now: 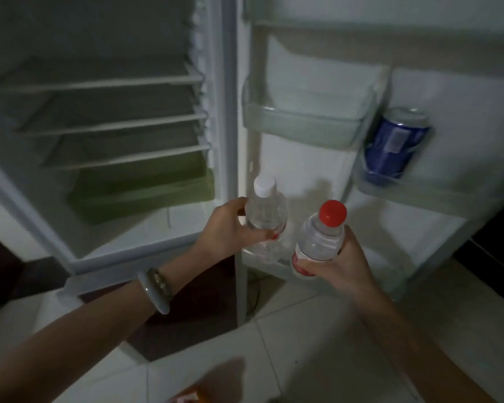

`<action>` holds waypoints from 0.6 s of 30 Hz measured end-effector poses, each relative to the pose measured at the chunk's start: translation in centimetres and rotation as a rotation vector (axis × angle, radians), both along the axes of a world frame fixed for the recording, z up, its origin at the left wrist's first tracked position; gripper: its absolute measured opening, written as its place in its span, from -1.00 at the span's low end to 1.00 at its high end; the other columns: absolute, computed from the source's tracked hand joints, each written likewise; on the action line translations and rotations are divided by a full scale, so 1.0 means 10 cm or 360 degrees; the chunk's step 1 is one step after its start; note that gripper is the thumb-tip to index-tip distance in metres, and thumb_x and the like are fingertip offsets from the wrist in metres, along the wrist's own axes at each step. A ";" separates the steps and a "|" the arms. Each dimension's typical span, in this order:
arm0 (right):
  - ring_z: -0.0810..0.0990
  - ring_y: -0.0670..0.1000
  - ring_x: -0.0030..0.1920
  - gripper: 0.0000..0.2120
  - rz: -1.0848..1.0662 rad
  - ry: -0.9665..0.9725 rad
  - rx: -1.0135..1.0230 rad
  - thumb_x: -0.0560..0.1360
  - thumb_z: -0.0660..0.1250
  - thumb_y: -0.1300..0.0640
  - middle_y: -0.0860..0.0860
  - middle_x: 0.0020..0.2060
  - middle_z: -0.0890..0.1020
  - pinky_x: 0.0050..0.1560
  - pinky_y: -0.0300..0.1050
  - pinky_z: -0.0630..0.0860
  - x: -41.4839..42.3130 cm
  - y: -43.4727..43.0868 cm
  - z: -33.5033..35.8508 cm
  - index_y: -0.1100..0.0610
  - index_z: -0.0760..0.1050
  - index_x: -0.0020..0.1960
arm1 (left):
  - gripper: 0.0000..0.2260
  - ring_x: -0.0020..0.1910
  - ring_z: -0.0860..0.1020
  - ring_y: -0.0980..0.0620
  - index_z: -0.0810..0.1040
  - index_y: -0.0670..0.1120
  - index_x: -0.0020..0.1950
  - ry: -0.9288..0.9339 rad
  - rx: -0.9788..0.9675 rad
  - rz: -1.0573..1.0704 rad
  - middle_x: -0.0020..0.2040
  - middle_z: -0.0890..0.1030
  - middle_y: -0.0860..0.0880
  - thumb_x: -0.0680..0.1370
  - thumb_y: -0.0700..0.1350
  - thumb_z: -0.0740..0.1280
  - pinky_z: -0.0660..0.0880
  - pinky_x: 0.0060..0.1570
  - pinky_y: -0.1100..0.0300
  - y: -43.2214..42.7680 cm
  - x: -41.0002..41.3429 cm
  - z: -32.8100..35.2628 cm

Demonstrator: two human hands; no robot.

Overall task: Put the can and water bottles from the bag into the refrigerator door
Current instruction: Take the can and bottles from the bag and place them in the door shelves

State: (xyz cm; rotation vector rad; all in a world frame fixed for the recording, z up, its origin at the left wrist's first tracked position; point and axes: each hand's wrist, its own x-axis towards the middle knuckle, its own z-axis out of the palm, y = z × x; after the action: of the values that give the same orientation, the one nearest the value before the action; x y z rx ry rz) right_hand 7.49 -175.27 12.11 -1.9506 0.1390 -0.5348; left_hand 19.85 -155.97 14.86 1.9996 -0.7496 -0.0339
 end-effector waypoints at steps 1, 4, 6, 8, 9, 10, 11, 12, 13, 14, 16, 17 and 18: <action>0.63 0.15 -0.26 -0.62 -0.0078 0.0009 -0.0011 0.12 0.61 0.16 0.12 -0.27 0.62 -0.26 0.11 0.56 0.02 -0.13 -0.05 0.10 0.51 -0.16 | -0.50 -0.12 0.55 0.21 0.56 -0.06 0.10 0.0019 -0.0009 0.0011 -0.08 0.60 0.14 0.23 0.03 0.58 0.40 -0.20 0.52 -0.15 0.03 -0.01; 0.64 0.06 -0.15 -0.45 -0.0279 0.0159 -0.0081 0.05 0.64 -0.01 0.07 -0.14 0.62 -0.18 0.05 0.61 0.16 -0.47 -0.24 0.08 0.50 -0.06 | -0.51 -0.13 0.55 0.16 0.54 -0.08 0.13 0.0049 -0.0033 0.0060 -0.09 0.61 0.08 0.28 0.03 0.56 0.41 -0.22 0.45 -0.55 0.07 -0.10; 0.64 0.00 -0.15 -0.44 -0.0395 0.0237 -0.0044 0.00 0.62 -0.02 0.03 -0.13 0.63 -0.20 -0.03 0.62 0.26 -0.60 -0.36 0.05 0.50 -0.06 | -0.53 -0.14 0.57 0.17 0.53 -0.05 0.12 0.0095 -0.0017 0.0075 -0.10 0.62 0.12 0.29 0.06 0.55 0.46 -0.18 0.38 -0.75 0.14 -0.23; 0.64 -0.05 -0.11 -0.37 -0.0457 0.0272 -0.0021 -0.01 0.61 -0.10 -0.01 -0.10 0.63 -0.14 -0.04 0.61 0.33 -0.70 -0.50 0.01 0.50 -0.01 | -0.58 -0.15 0.57 0.25 0.54 0.03 0.10 0.0164 0.0037 0.0088 -0.13 0.61 0.20 0.30 0.09 0.53 0.48 -0.17 0.39 -0.89 0.17 -0.33; 0.63 -0.07 -0.09 -0.34 -0.0454 0.0284 -0.0008 -0.01 0.61 -0.12 -0.02 -0.07 0.62 -0.10 -0.04 0.60 0.36 -0.73 -0.56 0.01 0.50 0.02 | -0.64 -0.18 0.55 0.29 0.53 0.10 0.05 0.0196 0.0051 0.0090 -0.16 0.60 0.24 0.32 0.07 0.52 0.45 -0.19 0.44 -0.95 0.16 -0.37; 0.62 -0.07 -0.08 -0.33 -0.0442 0.0310 0.0011 -0.01 0.60 -0.11 -0.02 -0.06 0.62 -0.07 -0.04 0.60 0.38 -0.76 -0.61 0.01 0.49 0.05 | -0.71 -0.20 0.54 0.33 0.51 0.18 -0.02 0.0215 0.0059 0.0082 -0.20 0.58 0.27 0.33 0.03 0.52 0.43 -0.21 0.49 -0.99 0.14 -0.39; 0.62 -0.06 -0.07 -0.32 -0.0430 0.0319 0.0024 0.00 0.60 -0.09 -0.01 -0.05 0.61 -0.04 -0.04 0.59 0.39 -0.77 -0.66 0.01 0.48 0.06 | -0.71 -0.23 0.54 0.37 0.49 0.24 -0.08 0.0209 0.0079 0.0072 -0.22 0.56 0.29 0.34 -0.01 0.52 0.41 -0.23 0.51 -1.03 0.12 -0.42; 0.61 -0.04 -0.05 -0.31 -0.0426 0.0343 0.0034 0.00 0.60 -0.05 -0.01 -0.04 0.61 -0.02 -0.04 0.58 0.40 -0.78 -0.71 0.01 0.47 0.08 | -0.72 -0.25 0.53 0.40 0.49 0.25 -0.13 0.0204 0.0095 0.0061 -0.24 0.56 0.28 0.35 -0.04 0.52 0.42 -0.23 0.50 -1.08 0.10 -0.46; 0.60 -0.02 -0.04 -0.31 -0.0418 0.0342 0.0040 0.02 0.61 -0.02 -0.01 -0.03 0.60 0.00 -0.03 0.57 0.42 -0.77 -0.74 0.02 0.46 0.10 | -0.76 -0.26 0.53 0.41 0.51 0.22 -0.16 0.0202 0.0111 0.0058 -0.26 0.58 0.25 0.36 -0.06 0.52 0.44 -0.23 0.45 -1.12 0.09 -0.51; 0.60 -0.02 -0.03 -0.32 -0.0419 0.0347 0.0042 0.04 0.61 0.00 -0.01 -0.03 0.60 0.01 -0.02 0.56 0.43 -0.77 -0.78 0.02 0.45 0.11 | -0.82 -0.27 0.53 0.40 0.54 0.17 -0.19 0.0201 0.0120 0.0072 -0.29 0.59 0.20 0.37 -0.04 0.51 0.46 -0.25 0.39 -1.16 0.07 -0.56; 0.61 -0.04 -0.04 -0.32 -0.0419 0.0350 0.0060 0.06 0.61 -0.02 -0.03 -0.03 0.61 0.01 -0.04 0.56 0.46 -0.78 -0.87 0.02 0.46 0.12 | -0.85 -0.32 0.51 0.41 0.54 0.09 -0.22 0.0168 0.0150 0.0151 -0.36 0.55 0.20 0.37 0.02 0.50 0.38 -0.34 0.45 -1.23 0.05 -0.64; 0.61 -0.05 -0.04 -0.31 -0.0425 0.0364 0.0093 0.06 0.62 -0.01 -0.04 -0.03 0.62 -0.01 -0.07 0.56 0.48 -0.79 -0.91 0.02 0.46 0.14 | -0.82 -0.35 0.50 0.40 0.52 0.08 -0.22 0.0162 0.0163 0.0217 -0.38 0.53 0.21 0.36 0.06 0.50 0.36 -0.36 0.48 -1.26 0.06 -0.70; 0.61 -0.06 -0.04 -0.30 -0.0430 0.0380 0.0125 0.07 0.62 -0.01 -0.05 -0.03 0.62 -0.02 -0.09 0.56 0.50 -0.79 -0.94 0.02 0.46 0.15 | -0.79 -0.35 0.50 0.37 0.51 0.07 -0.21 0.0173 0.0165 0.0277 -0.37 0.53 0.20 0.35 0.10 0.50 0.37 -0.35 0.50 -1.28 0.07 -0.75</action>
State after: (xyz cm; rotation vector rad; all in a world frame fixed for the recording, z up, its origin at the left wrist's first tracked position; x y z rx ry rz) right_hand 12.45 -183.21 2.75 -1.9244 0.5727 -0.4608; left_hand 20.58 -168.76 7.39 2.1363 -0.5118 -0.0798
